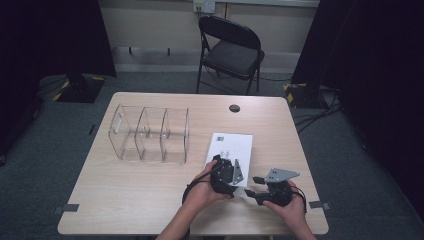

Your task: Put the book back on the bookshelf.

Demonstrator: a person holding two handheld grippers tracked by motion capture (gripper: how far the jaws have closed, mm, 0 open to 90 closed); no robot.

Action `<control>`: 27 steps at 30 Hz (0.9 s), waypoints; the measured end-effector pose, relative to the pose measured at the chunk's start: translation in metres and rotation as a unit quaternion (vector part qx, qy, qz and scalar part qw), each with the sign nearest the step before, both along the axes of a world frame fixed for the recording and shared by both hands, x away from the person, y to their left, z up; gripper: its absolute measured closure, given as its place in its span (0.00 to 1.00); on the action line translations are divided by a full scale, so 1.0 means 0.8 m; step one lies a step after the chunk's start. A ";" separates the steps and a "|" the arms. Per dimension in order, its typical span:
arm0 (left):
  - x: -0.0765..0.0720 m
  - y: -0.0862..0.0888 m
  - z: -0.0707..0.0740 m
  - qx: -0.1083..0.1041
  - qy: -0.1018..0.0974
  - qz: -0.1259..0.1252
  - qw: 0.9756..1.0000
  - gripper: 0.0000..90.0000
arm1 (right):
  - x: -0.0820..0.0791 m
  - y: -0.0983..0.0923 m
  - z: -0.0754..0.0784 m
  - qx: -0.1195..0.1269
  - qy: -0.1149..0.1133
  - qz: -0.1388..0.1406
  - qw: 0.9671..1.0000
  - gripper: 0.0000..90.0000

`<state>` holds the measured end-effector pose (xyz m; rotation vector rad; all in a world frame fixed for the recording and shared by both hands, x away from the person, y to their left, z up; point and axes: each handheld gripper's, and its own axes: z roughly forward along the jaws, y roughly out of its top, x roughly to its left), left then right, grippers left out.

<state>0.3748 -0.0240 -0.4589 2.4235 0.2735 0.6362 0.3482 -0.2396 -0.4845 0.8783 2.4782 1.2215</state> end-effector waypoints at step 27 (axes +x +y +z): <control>-0.015 -0.004 0.020 0.043 -0.042 -0.028 0.998 0.43 | -0.001 -0.010 -0.017 -0.018 0.018 0.022 0.999 0.22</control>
